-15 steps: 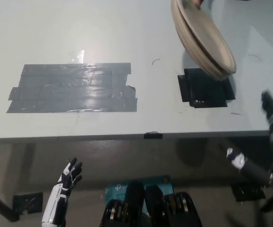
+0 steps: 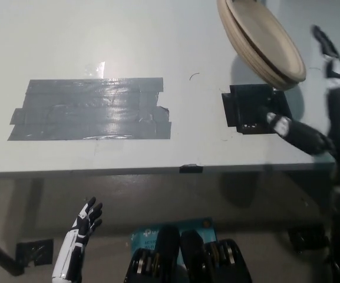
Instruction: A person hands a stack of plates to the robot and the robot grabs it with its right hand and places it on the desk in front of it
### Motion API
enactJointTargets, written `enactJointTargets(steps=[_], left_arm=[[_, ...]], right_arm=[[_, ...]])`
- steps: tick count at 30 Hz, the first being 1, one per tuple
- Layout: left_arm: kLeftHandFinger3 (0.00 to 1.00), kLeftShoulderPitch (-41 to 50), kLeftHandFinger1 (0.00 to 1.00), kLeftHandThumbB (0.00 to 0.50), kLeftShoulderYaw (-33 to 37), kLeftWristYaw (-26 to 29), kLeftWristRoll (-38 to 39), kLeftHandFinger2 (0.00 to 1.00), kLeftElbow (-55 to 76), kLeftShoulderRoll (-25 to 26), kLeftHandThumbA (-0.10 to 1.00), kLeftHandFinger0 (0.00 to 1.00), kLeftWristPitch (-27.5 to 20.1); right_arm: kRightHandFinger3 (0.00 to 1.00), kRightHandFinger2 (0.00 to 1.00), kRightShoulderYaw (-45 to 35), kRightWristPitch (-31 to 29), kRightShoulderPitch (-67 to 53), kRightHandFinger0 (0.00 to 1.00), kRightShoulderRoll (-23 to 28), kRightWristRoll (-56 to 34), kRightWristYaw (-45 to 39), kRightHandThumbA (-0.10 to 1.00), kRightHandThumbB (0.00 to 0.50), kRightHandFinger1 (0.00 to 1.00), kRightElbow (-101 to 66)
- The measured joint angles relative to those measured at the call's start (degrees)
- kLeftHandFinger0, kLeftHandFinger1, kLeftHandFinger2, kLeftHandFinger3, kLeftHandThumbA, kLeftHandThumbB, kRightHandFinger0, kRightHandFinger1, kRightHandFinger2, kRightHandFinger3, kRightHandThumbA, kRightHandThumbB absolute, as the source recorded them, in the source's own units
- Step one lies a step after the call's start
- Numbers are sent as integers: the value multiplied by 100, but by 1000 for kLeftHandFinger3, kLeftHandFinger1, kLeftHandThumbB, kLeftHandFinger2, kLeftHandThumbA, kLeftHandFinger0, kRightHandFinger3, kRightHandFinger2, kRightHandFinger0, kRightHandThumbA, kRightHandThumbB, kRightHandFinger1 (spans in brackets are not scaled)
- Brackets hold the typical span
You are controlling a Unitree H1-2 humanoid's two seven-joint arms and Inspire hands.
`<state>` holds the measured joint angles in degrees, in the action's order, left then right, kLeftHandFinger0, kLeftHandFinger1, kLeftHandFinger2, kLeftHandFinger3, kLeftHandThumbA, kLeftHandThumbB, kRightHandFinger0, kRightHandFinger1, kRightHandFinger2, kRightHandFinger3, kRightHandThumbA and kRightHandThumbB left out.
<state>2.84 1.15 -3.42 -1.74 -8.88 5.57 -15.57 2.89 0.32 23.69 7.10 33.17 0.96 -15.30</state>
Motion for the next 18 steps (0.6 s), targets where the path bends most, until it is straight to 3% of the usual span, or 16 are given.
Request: enactJointTargets(steps=[10, 13, 18], left_arm=[[1000, -9, 1000, 237, 2, 0, -7, 1000, 1, 1, 1000, 1000, -3], [1000, -7, 1000, 238, 2, 0, -18, 1000, 15, 1, 1000, 1000, 1], [1000, -12, 1000, 244, 2, 1, -42, 1000, 23, 1, 1000, 1000, 2]], right_arm=[[1000, 1000, 548, 393, 1273, 1000, 214, 1062, 126, 877, 482, 1000, 1775], [1000, 1000, 660, 478, 1484, 1000, 276, 1266, 175, 919, 500, 1000, 2057], [1000, 1000, 828, 566, 1762, 1000, 342, 1547, 317, 845, 500, 1000, 2661]])
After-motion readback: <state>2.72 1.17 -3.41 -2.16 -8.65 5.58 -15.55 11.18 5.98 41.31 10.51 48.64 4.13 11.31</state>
